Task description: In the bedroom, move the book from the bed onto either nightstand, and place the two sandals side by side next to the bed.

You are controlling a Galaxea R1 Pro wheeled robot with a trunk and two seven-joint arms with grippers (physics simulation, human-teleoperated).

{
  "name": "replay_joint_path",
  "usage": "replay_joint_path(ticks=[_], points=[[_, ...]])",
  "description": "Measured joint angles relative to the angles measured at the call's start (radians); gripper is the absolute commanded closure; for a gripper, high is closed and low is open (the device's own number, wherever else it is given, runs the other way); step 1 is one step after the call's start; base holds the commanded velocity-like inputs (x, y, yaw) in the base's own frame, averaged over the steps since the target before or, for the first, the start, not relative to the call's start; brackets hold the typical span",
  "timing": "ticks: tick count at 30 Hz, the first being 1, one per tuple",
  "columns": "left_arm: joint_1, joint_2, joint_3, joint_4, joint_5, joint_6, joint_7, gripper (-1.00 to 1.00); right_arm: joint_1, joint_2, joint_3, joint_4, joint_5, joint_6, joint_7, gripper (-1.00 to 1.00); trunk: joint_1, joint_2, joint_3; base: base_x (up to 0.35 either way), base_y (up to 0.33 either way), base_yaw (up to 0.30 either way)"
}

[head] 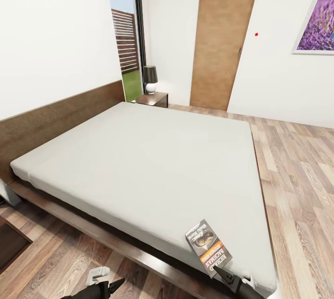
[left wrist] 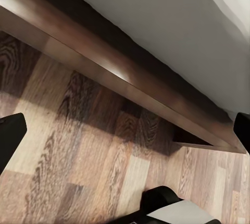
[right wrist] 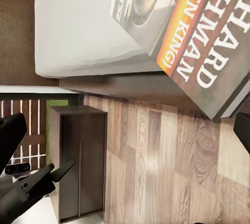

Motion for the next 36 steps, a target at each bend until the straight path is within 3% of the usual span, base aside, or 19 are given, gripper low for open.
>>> replay_joint_path(ticks=[14,27,36], points=[[0.000,0.000,-0.001,0.000,-0.001,0.000,0.000,-1.00,0.000,0.000,0.000,0.000,0.000,0.000,-0.002,-1.00,0.000,0.000,0.000,0.000,0.000,0.000],[0.000,-0.001,-0.003,0.000,-0.001,0.000,0.000,-1.00,0.000,0.000,0.000,0.000,0.000,0.000,0.000,-1.00,0.050,-0.091,-0.041,0.000,0.000,0.000],[0.000,-0.002,-0.003,0.000,-0.001,0.000,0.000,-1.00,0.000,0.000,0.000,0.000,0.000,0.000,0.000,-1.00,0.057,-0.105,-0.047,0.000,0.000,0.000]])
